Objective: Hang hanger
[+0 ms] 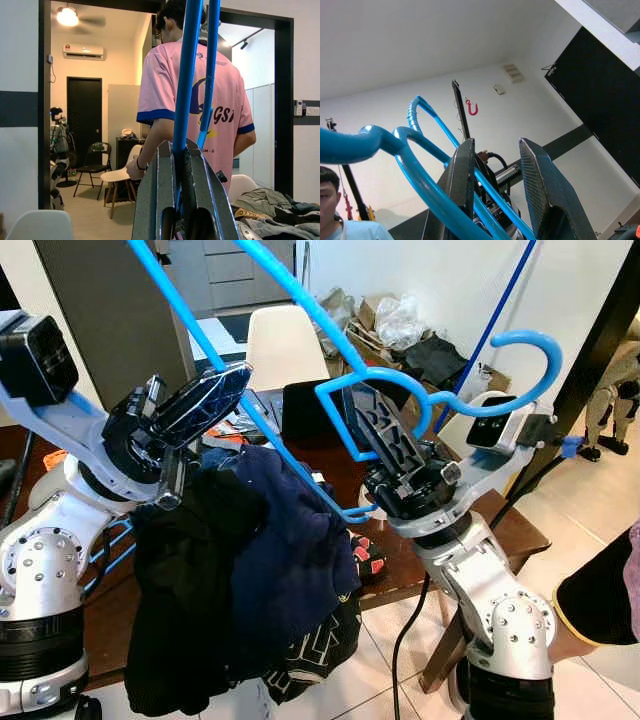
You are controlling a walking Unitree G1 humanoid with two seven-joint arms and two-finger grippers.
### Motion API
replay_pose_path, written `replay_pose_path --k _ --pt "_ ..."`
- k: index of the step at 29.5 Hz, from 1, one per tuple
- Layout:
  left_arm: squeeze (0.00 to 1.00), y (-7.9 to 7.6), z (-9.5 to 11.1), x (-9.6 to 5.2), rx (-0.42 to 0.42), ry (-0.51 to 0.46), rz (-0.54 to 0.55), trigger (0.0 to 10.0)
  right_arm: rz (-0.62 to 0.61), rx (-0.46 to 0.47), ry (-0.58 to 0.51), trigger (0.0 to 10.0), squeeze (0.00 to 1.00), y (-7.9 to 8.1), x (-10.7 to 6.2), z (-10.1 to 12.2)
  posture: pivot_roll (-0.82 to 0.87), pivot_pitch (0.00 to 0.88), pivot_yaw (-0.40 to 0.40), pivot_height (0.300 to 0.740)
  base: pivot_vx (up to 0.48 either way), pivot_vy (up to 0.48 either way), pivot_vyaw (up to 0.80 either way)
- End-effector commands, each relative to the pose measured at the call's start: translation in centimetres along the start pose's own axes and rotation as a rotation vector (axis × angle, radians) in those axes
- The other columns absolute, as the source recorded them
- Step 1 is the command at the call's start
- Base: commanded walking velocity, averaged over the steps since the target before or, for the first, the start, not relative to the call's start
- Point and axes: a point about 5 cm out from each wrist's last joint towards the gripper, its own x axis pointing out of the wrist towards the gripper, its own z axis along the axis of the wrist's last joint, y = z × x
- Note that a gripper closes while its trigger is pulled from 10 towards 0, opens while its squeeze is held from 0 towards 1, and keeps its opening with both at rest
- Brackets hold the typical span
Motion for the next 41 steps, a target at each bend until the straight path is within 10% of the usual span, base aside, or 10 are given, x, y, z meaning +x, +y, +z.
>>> replay_pose_path --k 1,4,5,25,26,27,35,41 --pt "0.00 0.1 0.3 0.0 0.000 -0.016 -0.004 0.0 0.034 -0.002 0.017 10.0 0.00 0.4 0.1 0.0 0.00 0.000 0.016 0.740 0.000 0.000 0.00" --pt "0.00 0.2 0.6 -0.2 0.011 -0.014 0.004 0.0 0.072 0.013 0.034 10.0 0.00 0.8 0.0 0.0 0.00 0.000 0.016 0.740 0.000 0.000 0.00" --pt "0.00 0.3 0.6 -0.3 0.014 -0.015 0.008 0.0 0.106 0.030 0.016 10.0 1.00 1.0 0.0 0.1 0.00 0.000 0.016 0.740 0.000 0.000 0.00" --pt "0.00 0.3 0.7 -0.3 0.012 -0.018 0.011 0.0 0.081 -0.009 -0.027 10.0 1.00 1.0 0.1 1.1 0.00 0.000 0.019 0.740 0.000 0.000 0.00" --pt "0.00 0.3 0.7 -0.3 0.013 -0.019 0.012 0.0 0.071 -0.013 -0.025 10.0 0.67 0.9 0.0 1.1 0.00 0.000 0.019 0.740 0.000 0.000 0.00" --pt "0.00 0.4 0.7 -0.4 0.016 -0.016 0.015 0.0 0.064 -0.031 -0.003 10.0 0.00 0.7 -0.1 1.1 0.00 0.000 0.019 0.740 0.000 0.000 0.00" --pt "0.00 0.4 1.4 -0.8 0.025 -0.021 0.028 0.0 -0.091 -0.335 0.263 10.0 0.00 -1.3 -2.8 2.7 0.00 0.000 0.019 0.740 0.000 0.000 0.00" --pt "0.00 0.3 0.9 -0.7 -0.003 -0.024 0.026 0.0 -0.048 -0.378 0.273 10.0 0.00 -0.8 -2.9 4.1 0.00 0.000 0.019 0.740 0.000 0.000 0.00"
